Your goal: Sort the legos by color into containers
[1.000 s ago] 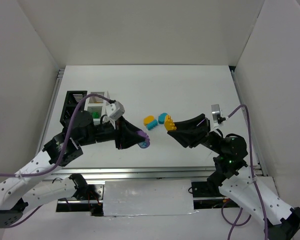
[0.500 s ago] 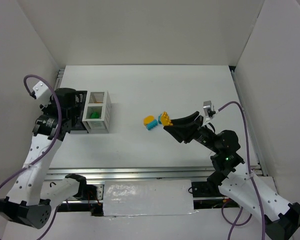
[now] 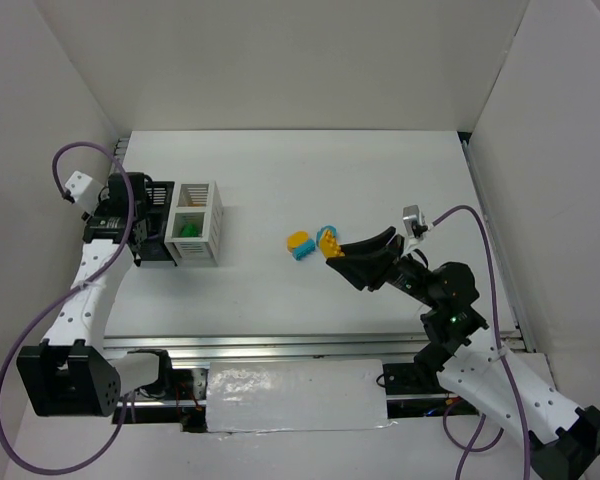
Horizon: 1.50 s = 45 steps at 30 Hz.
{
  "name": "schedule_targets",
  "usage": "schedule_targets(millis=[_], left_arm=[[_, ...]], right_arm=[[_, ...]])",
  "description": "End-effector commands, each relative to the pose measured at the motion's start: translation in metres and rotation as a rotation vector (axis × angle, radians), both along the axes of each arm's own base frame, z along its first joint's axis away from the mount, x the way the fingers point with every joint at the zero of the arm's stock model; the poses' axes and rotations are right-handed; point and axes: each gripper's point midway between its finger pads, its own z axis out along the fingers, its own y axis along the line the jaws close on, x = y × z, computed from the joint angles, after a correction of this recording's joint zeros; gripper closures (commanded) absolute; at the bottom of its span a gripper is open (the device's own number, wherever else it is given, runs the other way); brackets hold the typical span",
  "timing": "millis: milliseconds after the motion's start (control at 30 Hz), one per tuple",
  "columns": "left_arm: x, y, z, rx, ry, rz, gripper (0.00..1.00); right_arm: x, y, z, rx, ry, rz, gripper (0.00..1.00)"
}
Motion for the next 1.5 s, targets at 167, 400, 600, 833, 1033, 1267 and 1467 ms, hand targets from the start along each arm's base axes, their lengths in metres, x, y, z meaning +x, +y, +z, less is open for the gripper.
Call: schedule_targets(millis=[167,400,600,833,1033,1267,1467], left_arm=[[0.033,-0.003,0.006,-0.017,-0.130,-0.024,1.00],[0.038,-0.002,-0.010,-0.026,-0.098,-0.018,0.72],[0.039,-0.003,-0.017,-0.031,-0.080,-0.017,0.26],[0.035,-0.001,-0.012,-0.047,-0.067,0.013,0.09],[0.024,-0.018,0.031,-0.086,-0.122,-0.099,0.00],[-0.017,-0.044,0.085,-0.052,-0.129,-0.337,0.01],[-0.055,-0.045,0.085,0.075,-0.087,-0.453,0.00]], right_arm=[[-0.001,0.002,0.002,-0.002,-0.029,0.014,1.00],[0.001,0.002,0.003,-0.015,-0.033,0.009,1.00],[0.005,0.007,0.000,-0.025,-0.018,0.019,1.00],[0.016,0.011,0.000,-0.042,0.012,0.002,1.00],[0.068,0.053,-0.026,-0.260,0.227,-0.012,1.00],[0.145,0.145,-0.058,-0.603,0.430,-0.152,1.00],[0.189,0.212,-0.042,-0.572,0.362,-0.187,1.00]])
